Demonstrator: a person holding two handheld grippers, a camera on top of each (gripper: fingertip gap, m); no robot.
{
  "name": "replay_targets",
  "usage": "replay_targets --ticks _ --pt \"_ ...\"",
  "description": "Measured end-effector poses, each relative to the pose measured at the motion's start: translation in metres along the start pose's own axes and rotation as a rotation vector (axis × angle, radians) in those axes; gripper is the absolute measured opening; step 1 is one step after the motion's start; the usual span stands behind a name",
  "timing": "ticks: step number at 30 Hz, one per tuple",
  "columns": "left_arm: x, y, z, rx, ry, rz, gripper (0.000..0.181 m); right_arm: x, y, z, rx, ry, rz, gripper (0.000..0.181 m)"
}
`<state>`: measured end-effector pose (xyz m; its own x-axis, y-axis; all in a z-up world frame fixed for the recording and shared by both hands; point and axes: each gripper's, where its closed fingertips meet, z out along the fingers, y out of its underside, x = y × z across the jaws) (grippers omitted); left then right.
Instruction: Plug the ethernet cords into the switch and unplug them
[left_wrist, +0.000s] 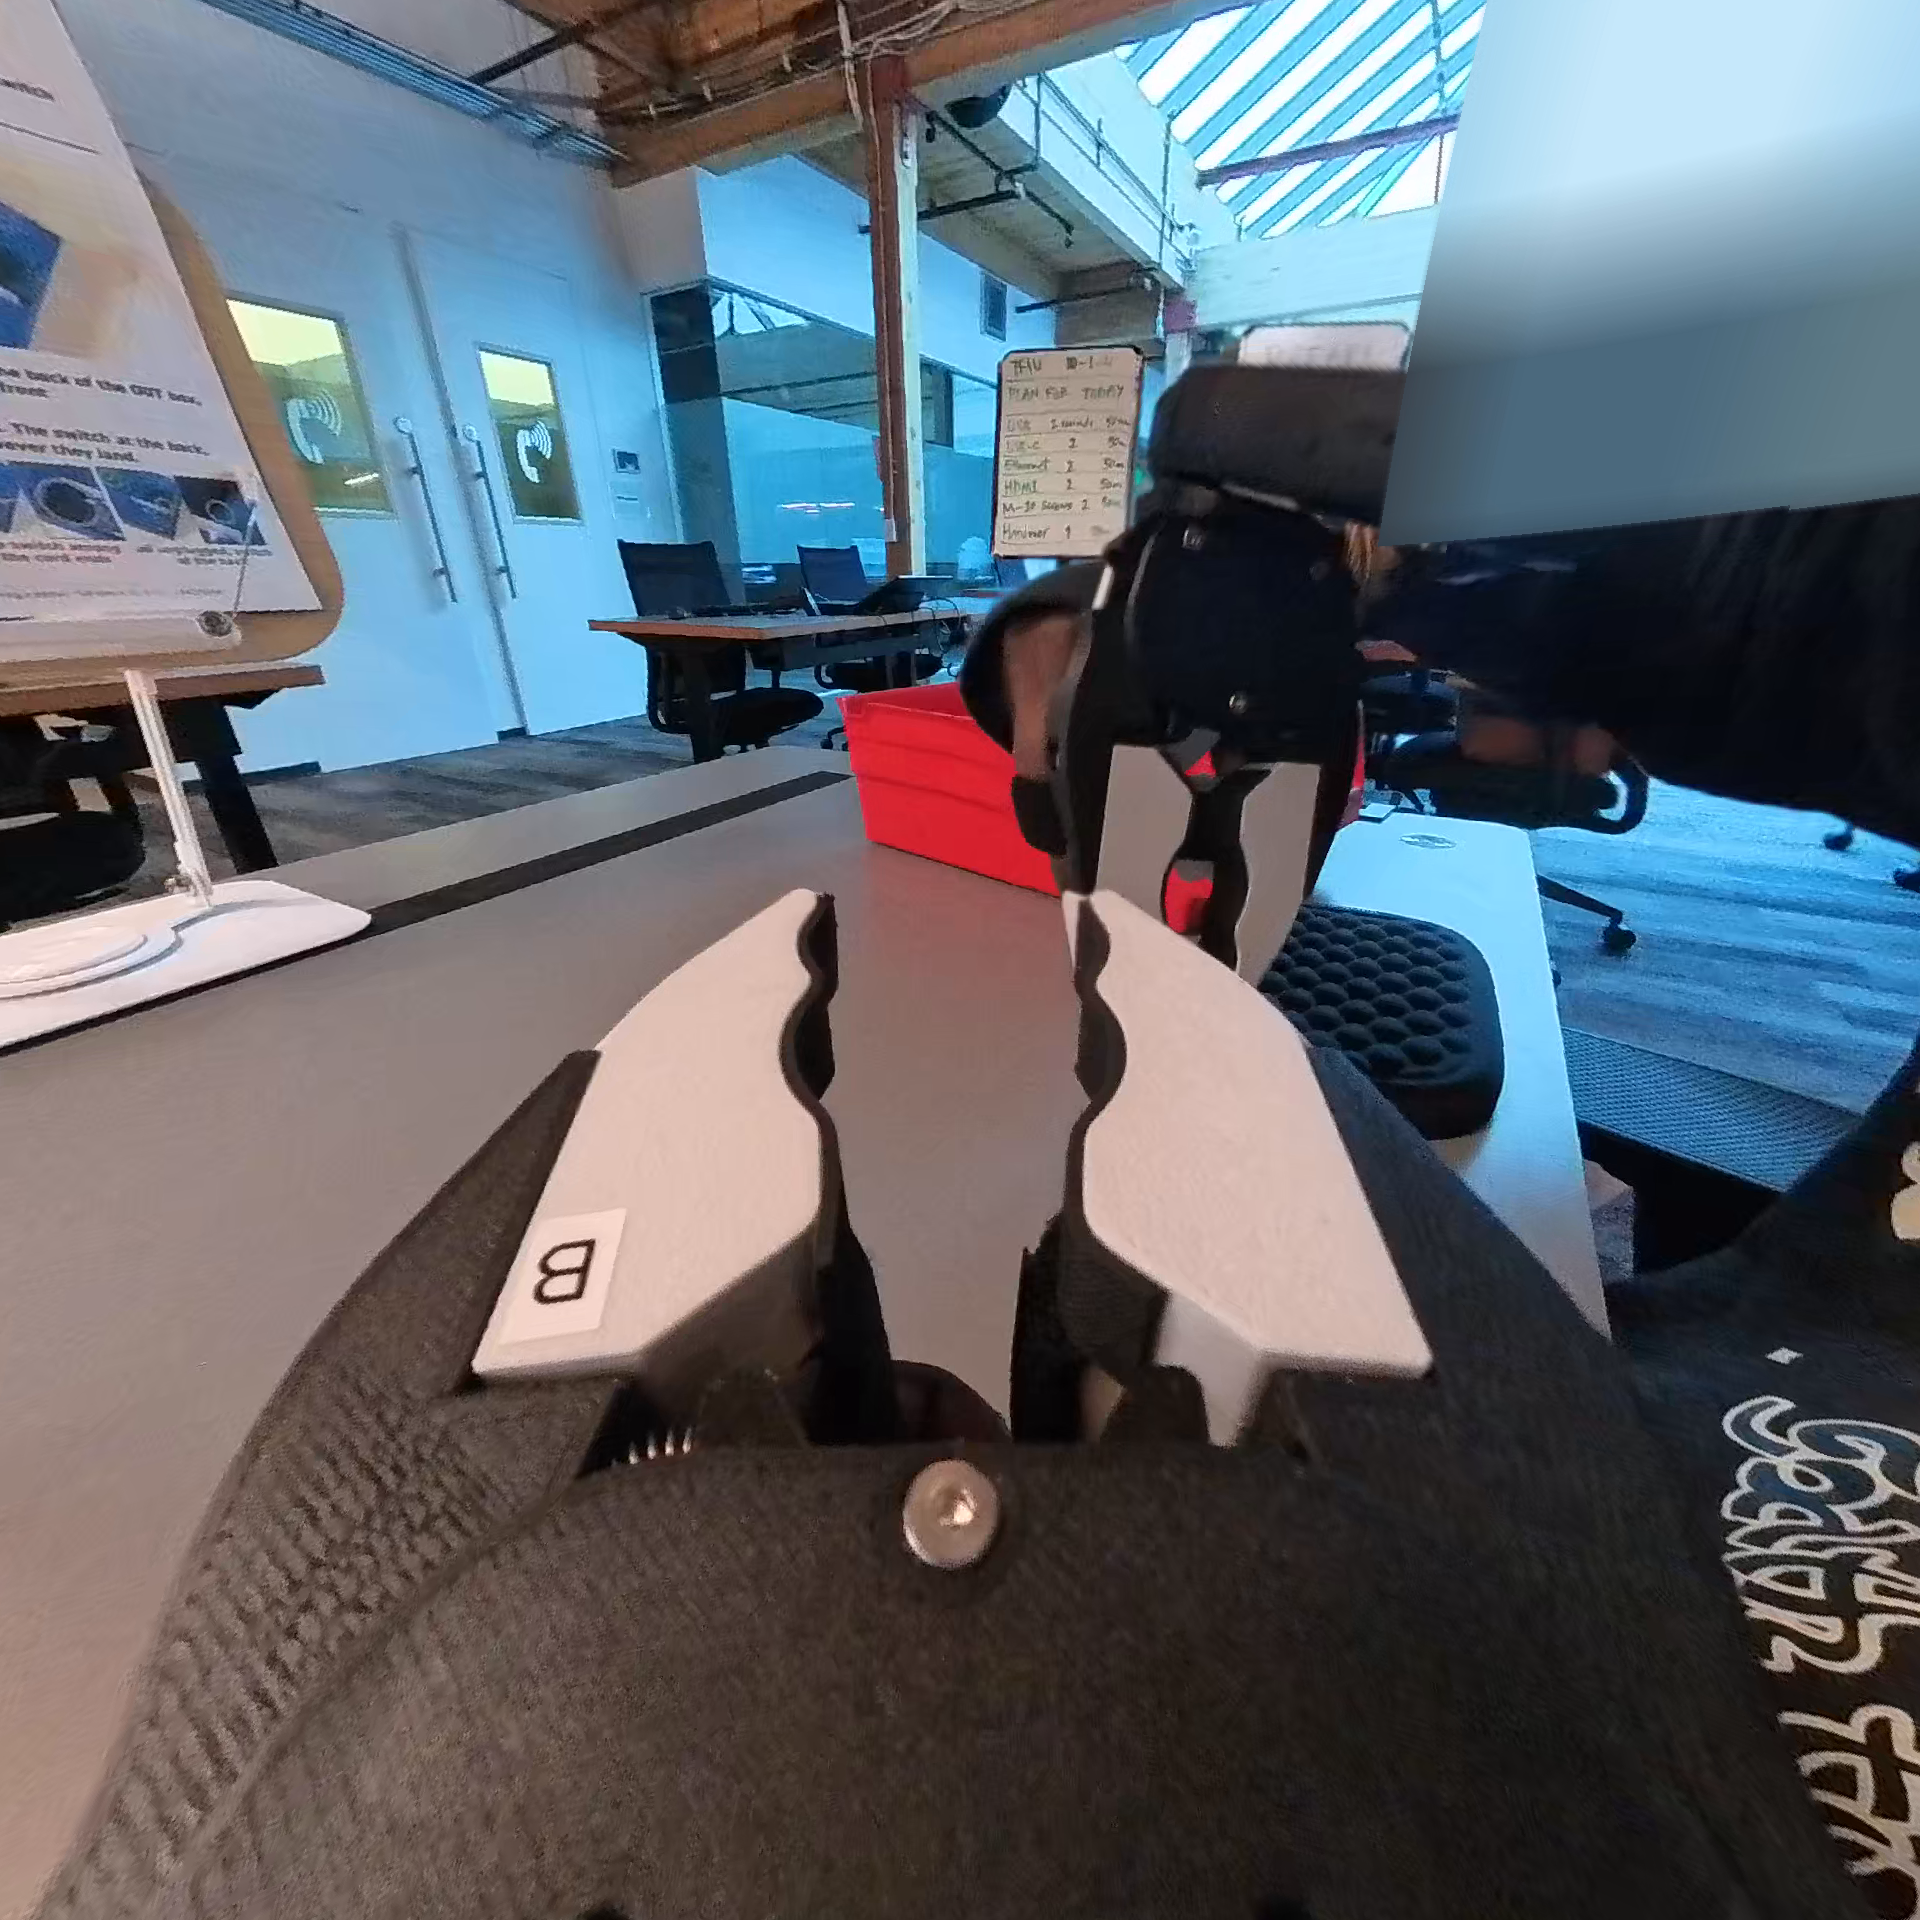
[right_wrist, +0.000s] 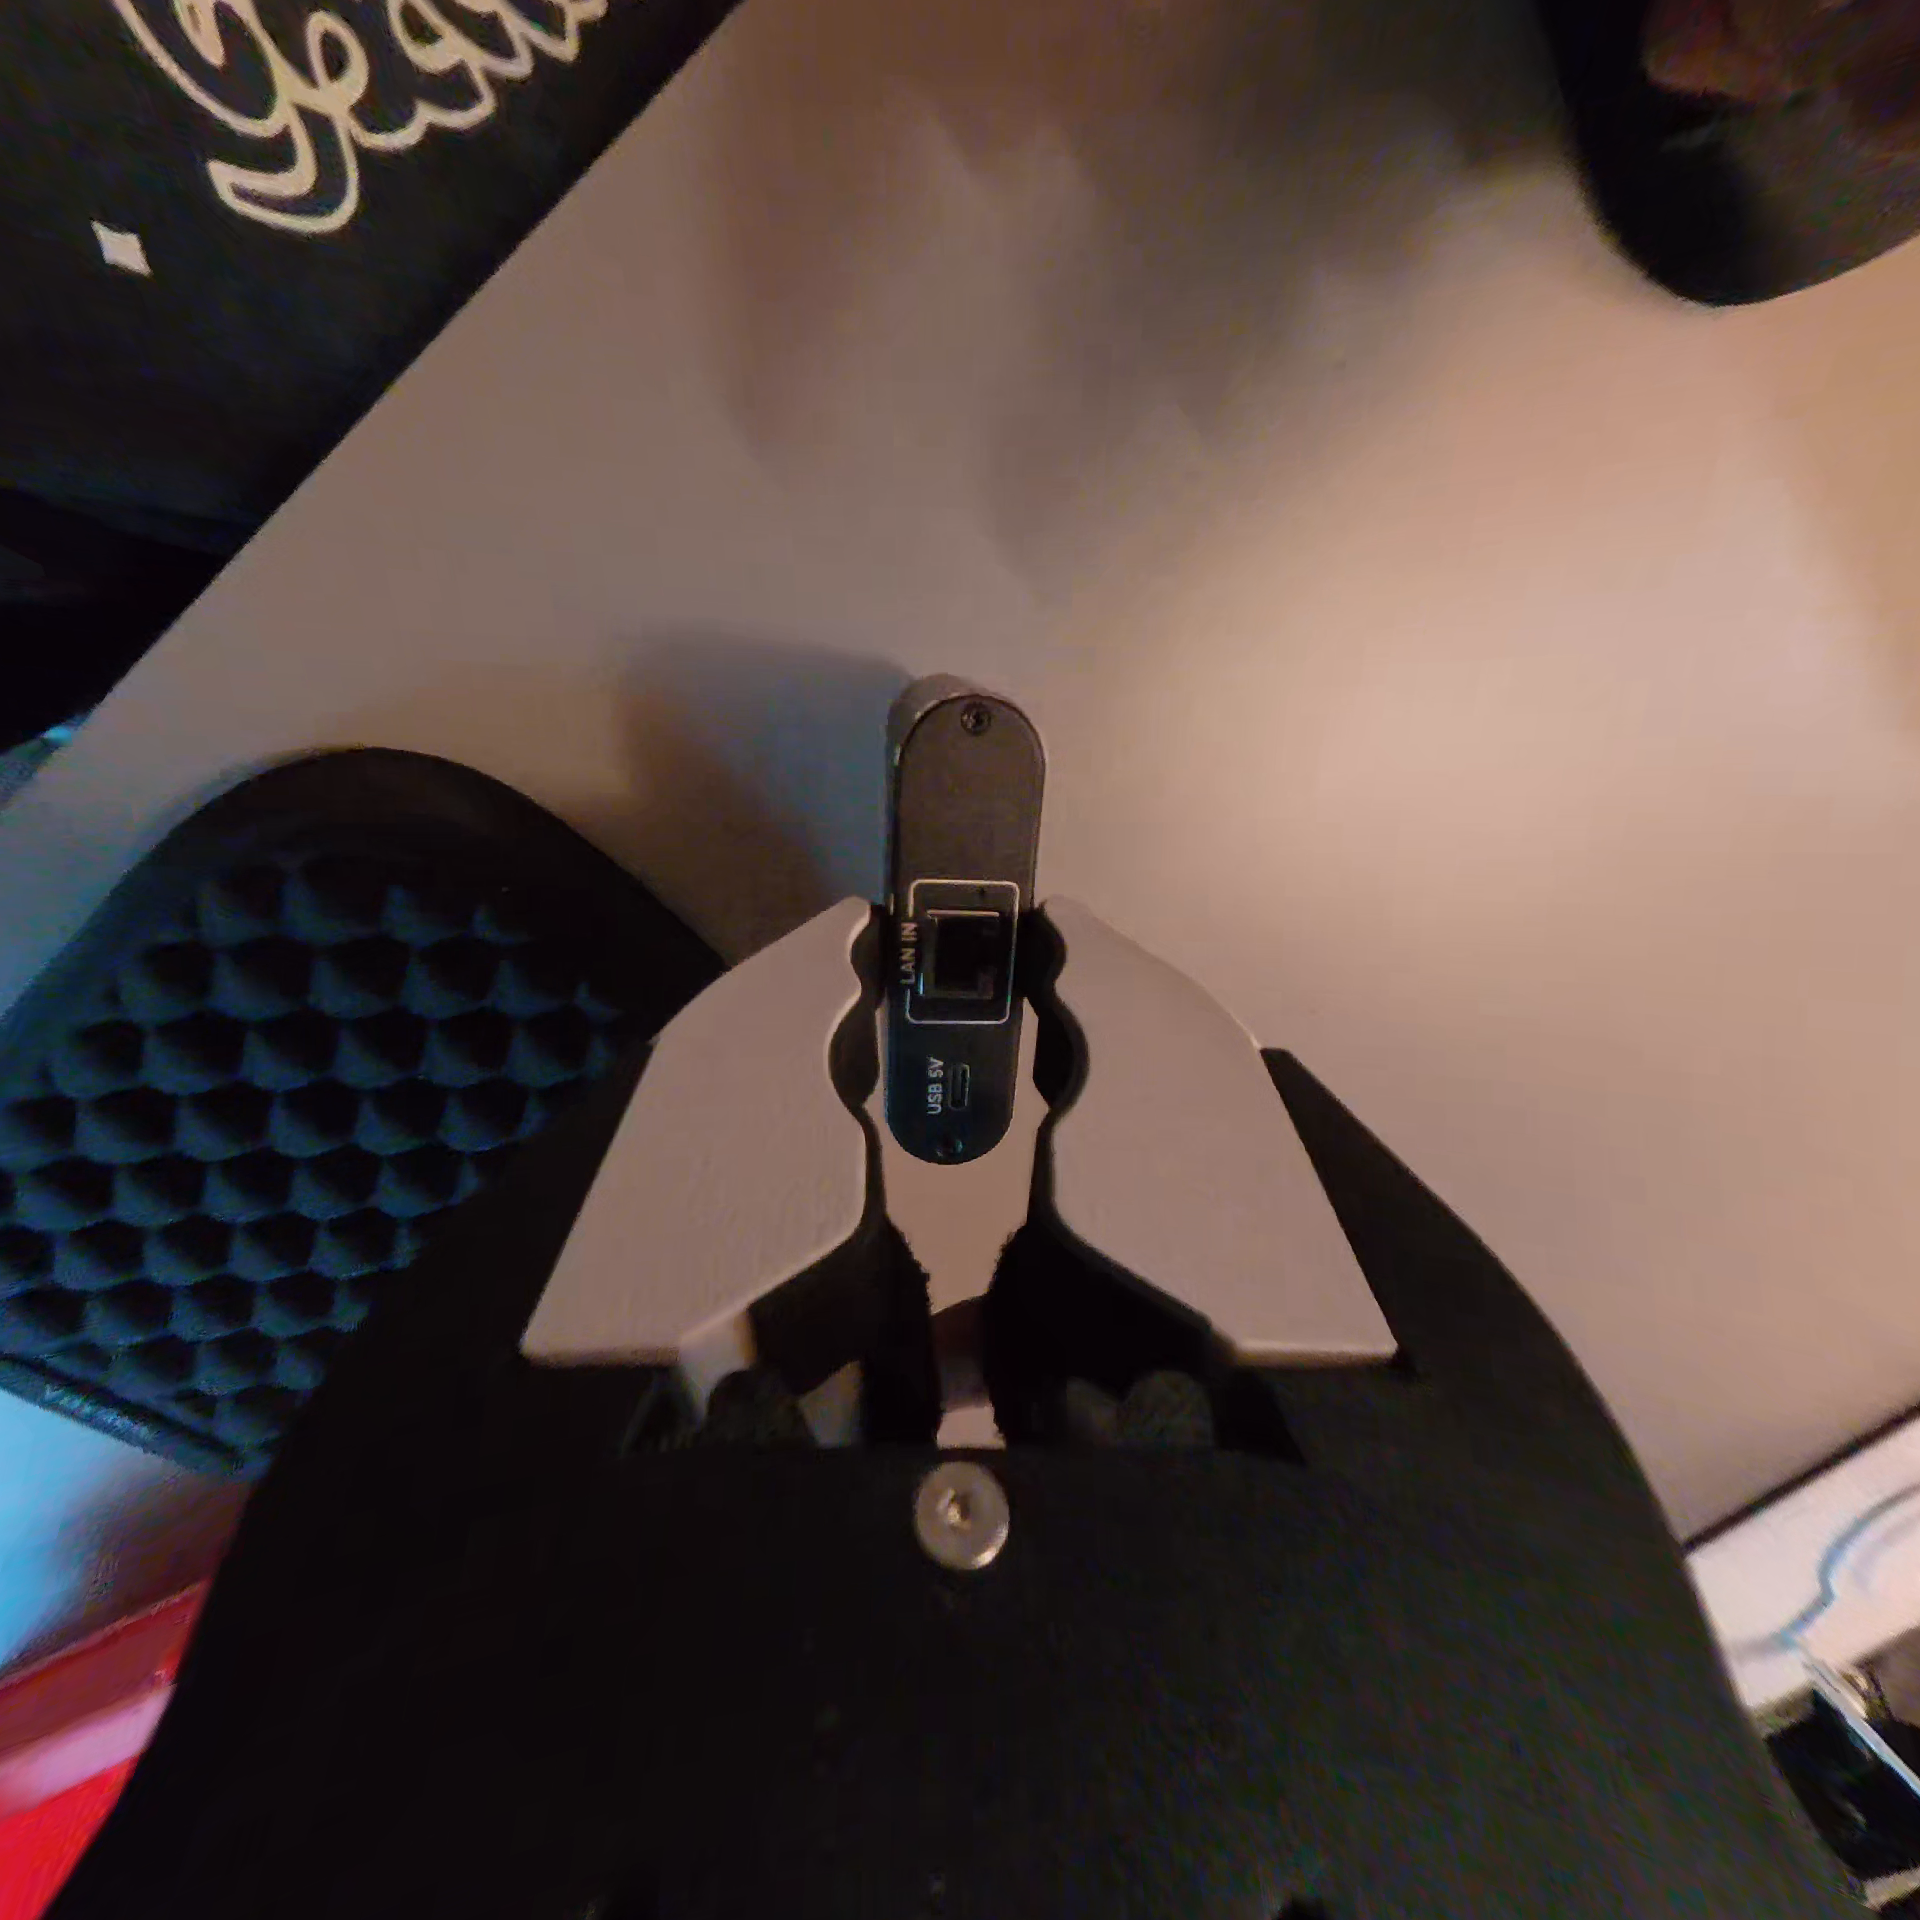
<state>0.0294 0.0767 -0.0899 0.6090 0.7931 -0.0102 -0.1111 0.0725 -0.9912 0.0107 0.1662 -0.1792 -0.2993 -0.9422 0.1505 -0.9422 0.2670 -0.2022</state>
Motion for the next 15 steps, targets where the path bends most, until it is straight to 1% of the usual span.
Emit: replay_targets --ticks 4,7,8,9,11,12,13,15 --pt "-0.002 -0.001 -0.001 0.006 -0.002 -0.014 0.043 -0.009 0.005 0.011 -0.045 -0.063 -0.041 0.024" --pt "-0.001 0.000 0.000 0.001 -0.001 -0.010 0.043 -0.009 0.004 0.012 -0.038 -0.062 -0.024 0.024" --pt "-0.001 0.000 0.000 -0.001 0.000 -0.006 0.043 -0.008 0.004 0.012 -0.038 -0.046 -0.009 0.027" --pt "0.000 0.001 0.000 -0.003 0.001 -0.002 0.043 -0.006 0.004 0.010 -0.035 -0.023 0.009 0.037" --pt "0.000 0.001 0.000 -0.007 0.000 0.003 0.043 0.002 -0.001 0.001 0.001 0.064 0.054 0.048" --pt "0.000 0.002 0.000 -0.009 0.001 0.003 0.043 0.009 -0.005 -0.008 0.038 0.142 0.087 0.053" --pt "0.000 0.002 0.000 -0.012 0.003 0.004 0.043 0.018 -0.012 -0.020 0.093 0.238 0.129 0.059" --pt "0.001 0.003 0.000 -0.017 0.004 0.006 0.044 0.036 -0.031 -0.054 0.286 0.471 0.244 0.063"
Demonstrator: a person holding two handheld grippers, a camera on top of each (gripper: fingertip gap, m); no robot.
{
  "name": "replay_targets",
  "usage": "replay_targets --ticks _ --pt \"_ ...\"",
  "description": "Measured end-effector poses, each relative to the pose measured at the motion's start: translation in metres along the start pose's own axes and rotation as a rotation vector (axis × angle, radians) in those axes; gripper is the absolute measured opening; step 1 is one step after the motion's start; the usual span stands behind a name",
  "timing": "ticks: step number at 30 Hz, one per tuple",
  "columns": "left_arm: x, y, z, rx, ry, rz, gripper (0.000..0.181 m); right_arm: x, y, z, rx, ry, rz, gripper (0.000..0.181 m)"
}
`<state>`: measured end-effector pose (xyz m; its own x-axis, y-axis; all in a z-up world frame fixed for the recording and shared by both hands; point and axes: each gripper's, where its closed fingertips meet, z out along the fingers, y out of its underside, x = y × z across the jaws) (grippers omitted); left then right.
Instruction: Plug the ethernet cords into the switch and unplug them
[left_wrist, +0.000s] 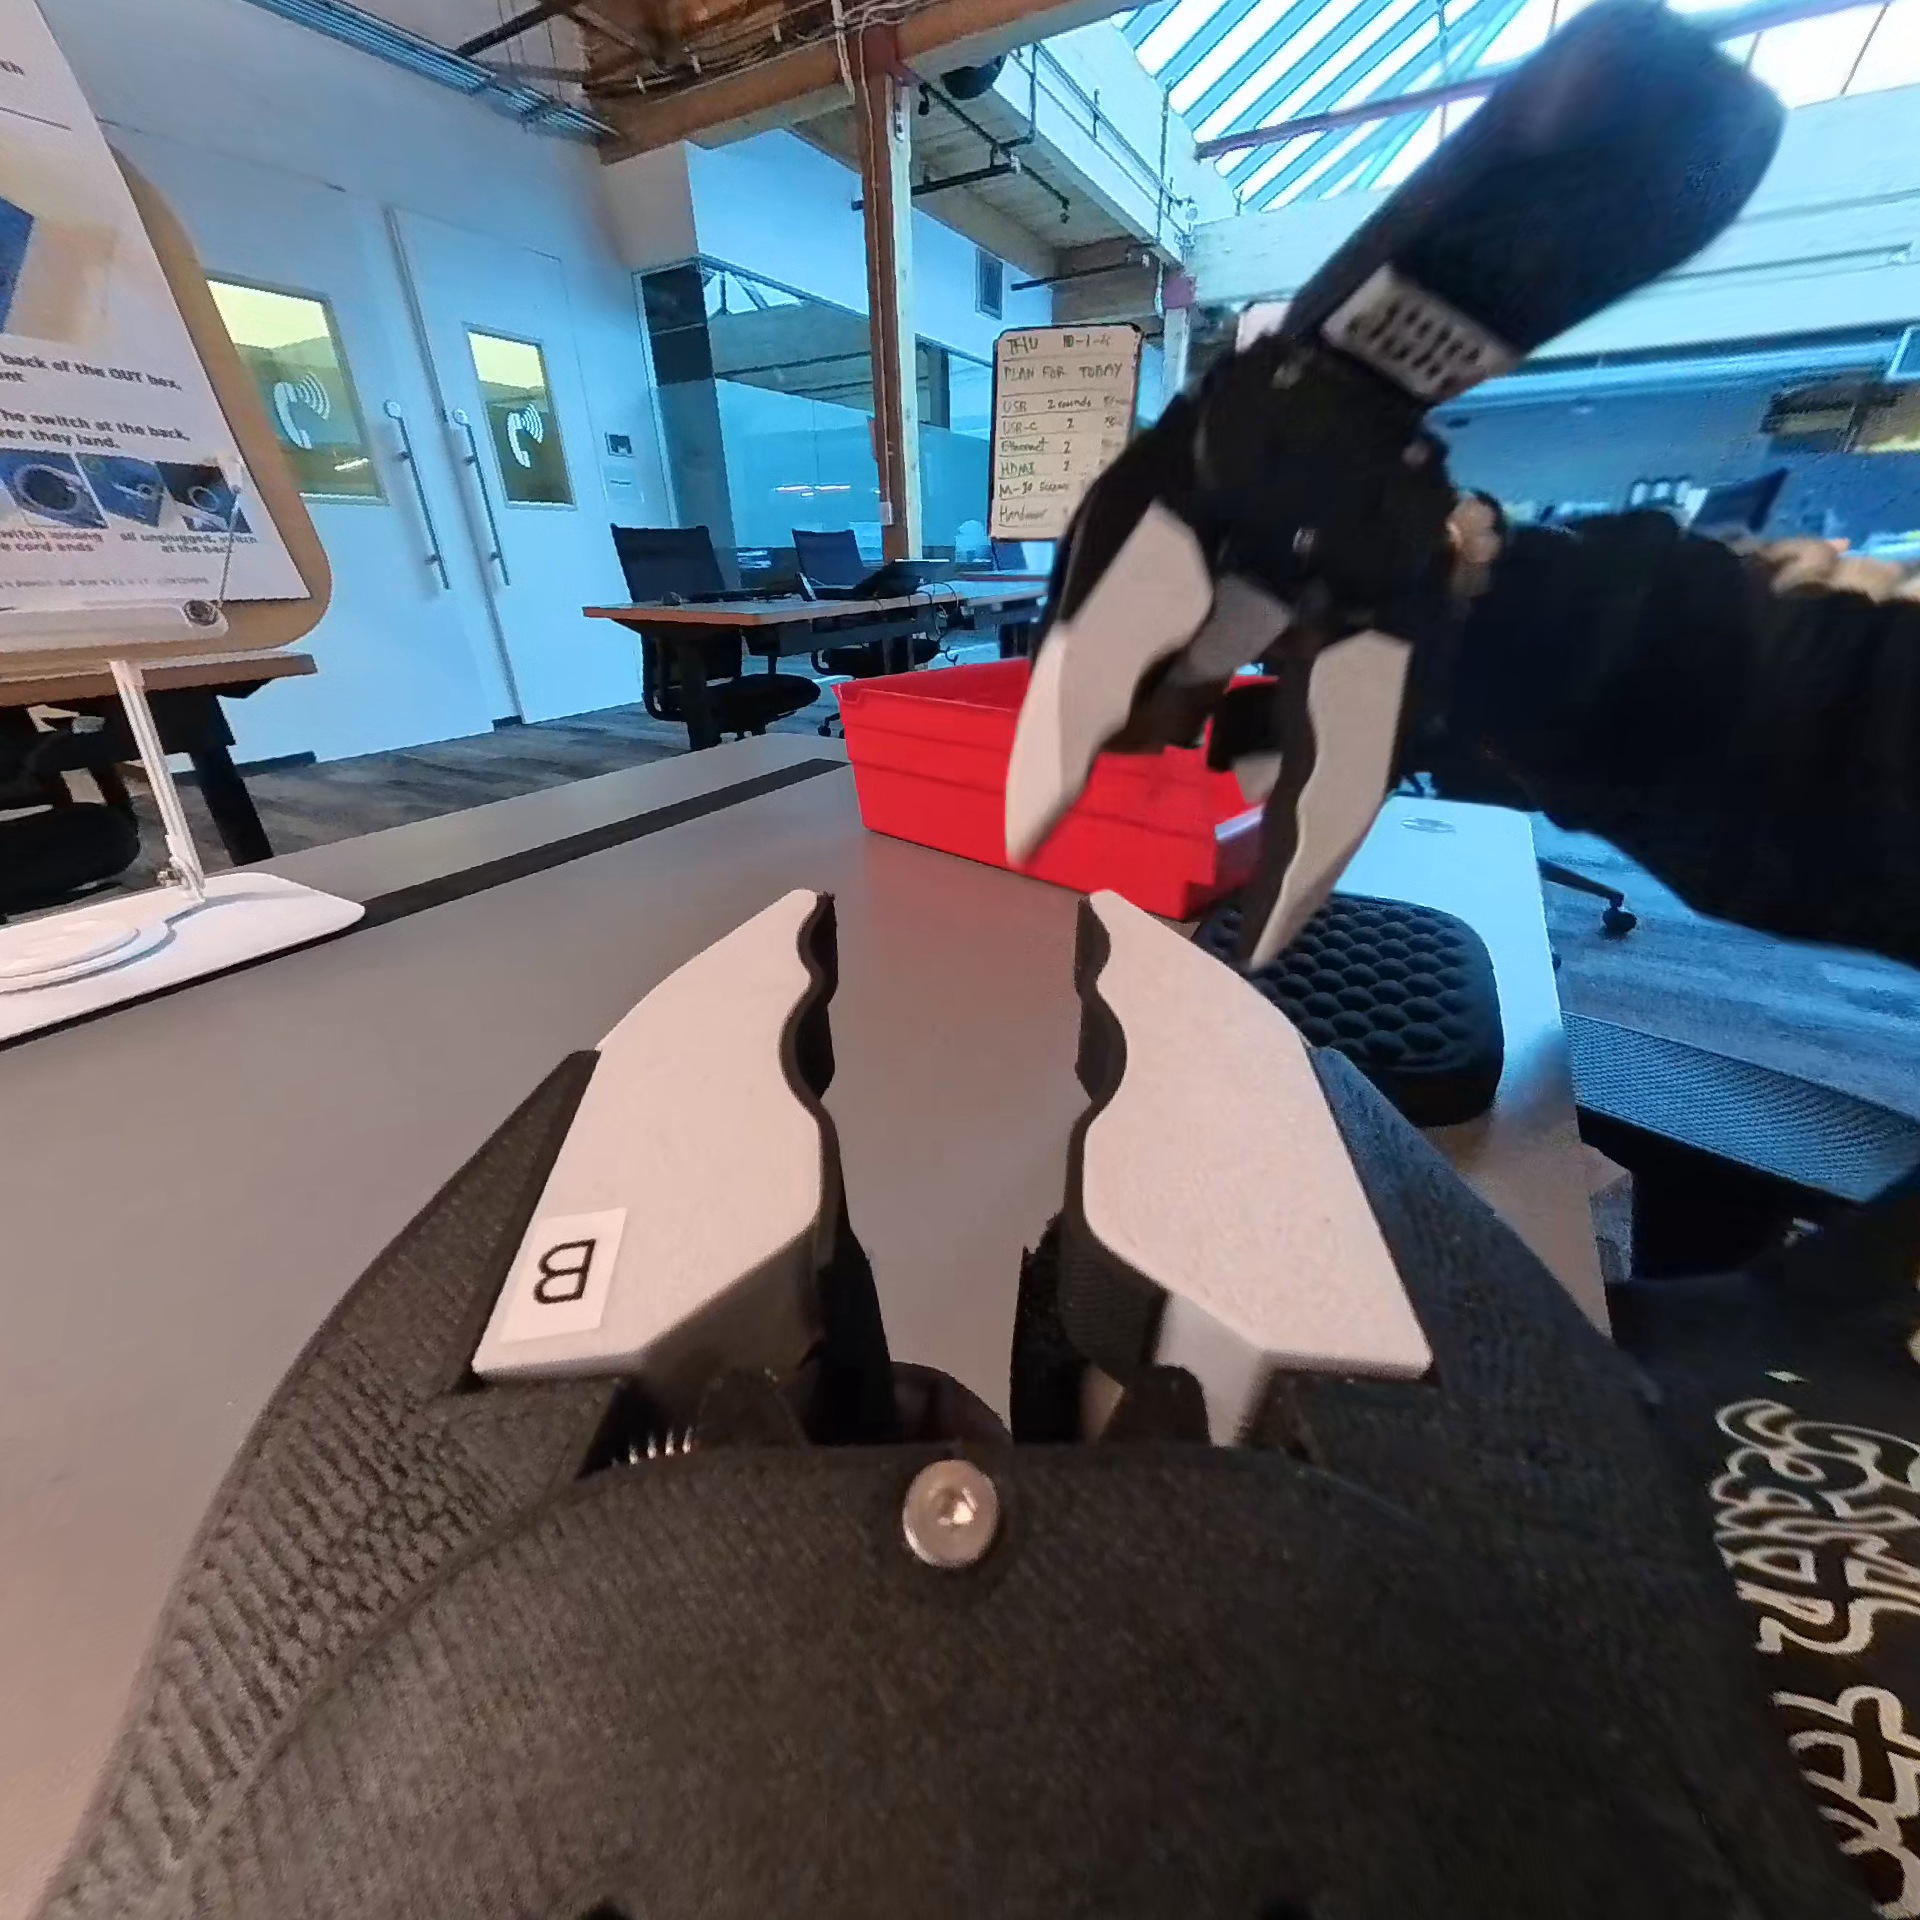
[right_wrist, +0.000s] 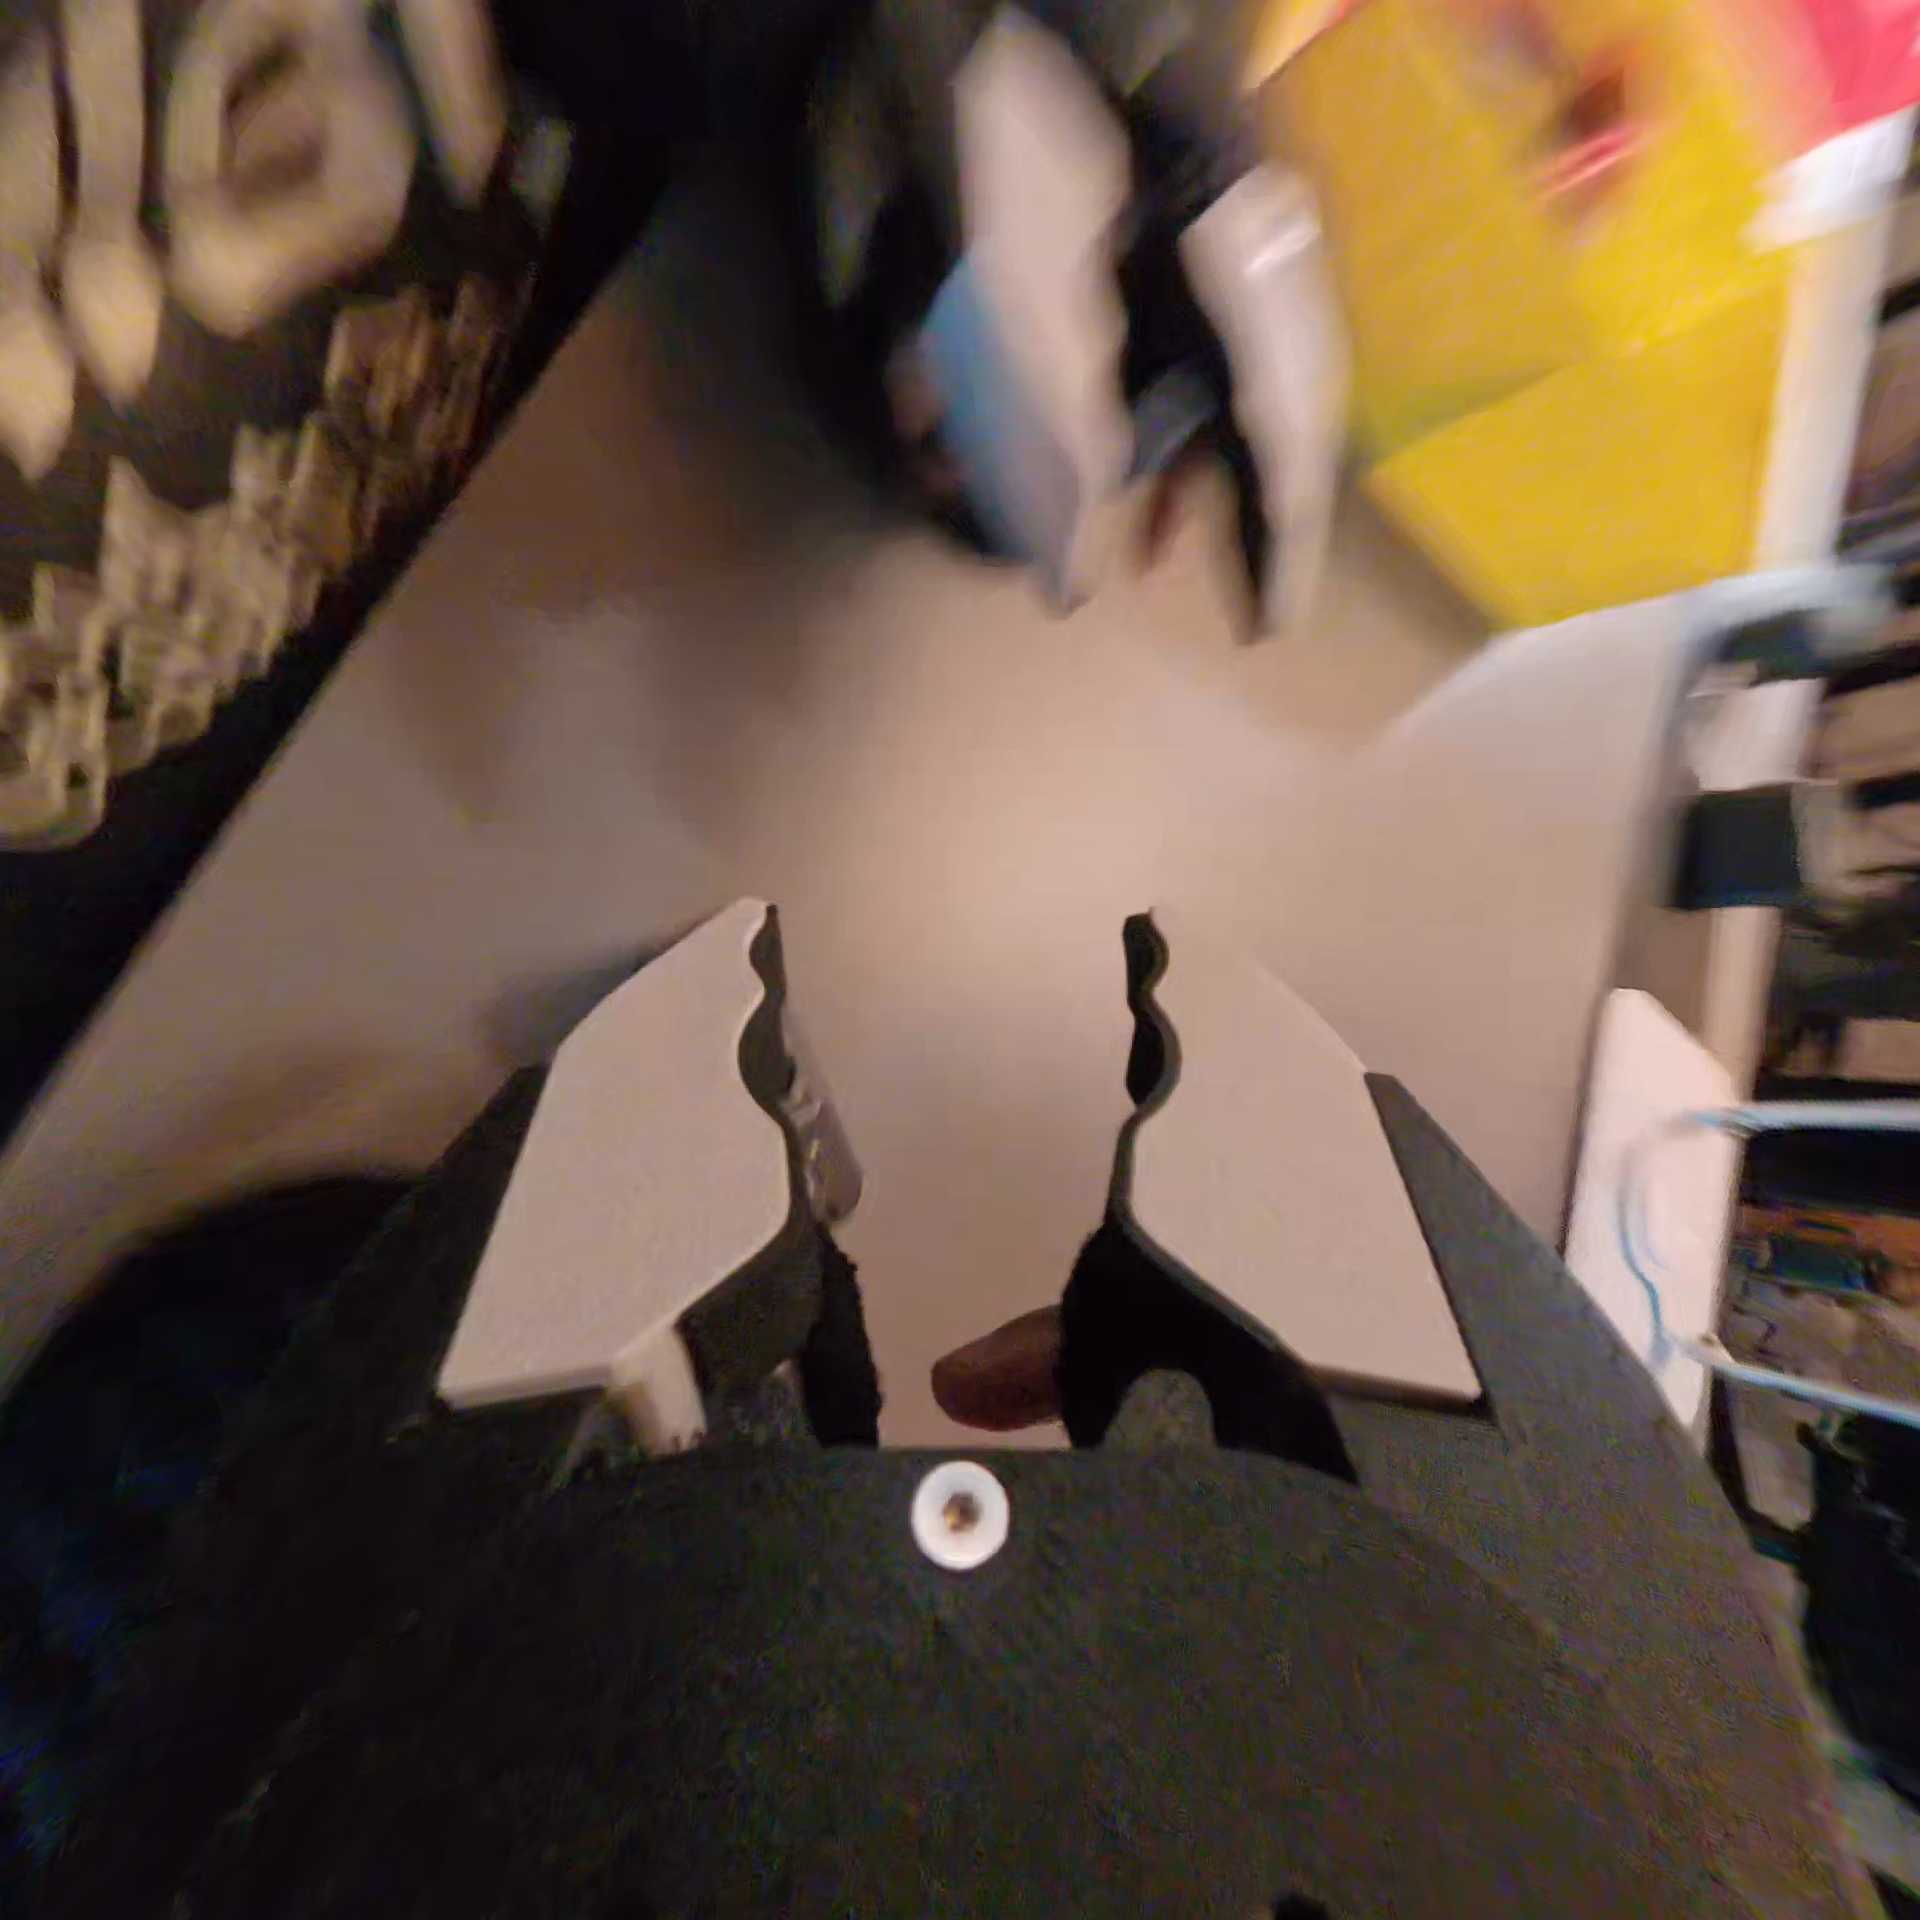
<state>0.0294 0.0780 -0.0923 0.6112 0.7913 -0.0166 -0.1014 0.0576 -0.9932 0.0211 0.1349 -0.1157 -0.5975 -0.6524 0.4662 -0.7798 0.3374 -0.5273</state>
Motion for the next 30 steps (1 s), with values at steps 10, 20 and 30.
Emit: replay_targets --ticks 10,20,30 --pt "-0.009 -0.007 -0.018 -0.108 -0.075 0.055 0.046 -0.008 -0.002 -0.072 0.662 0.787 0.446 0.053" --pt "-0.153 -0.064 -0.183 -0.232 -0.844 0.116 0.046 -0.020 0.019 -0.091 0.788 0.899 0.533 0.048" --pt "-0.222 0.005 -0.236 -0.617 -0.894 -0.118 0.046 -0.021 0.015 -0.074 0.689 0.884 0.465 0.046"
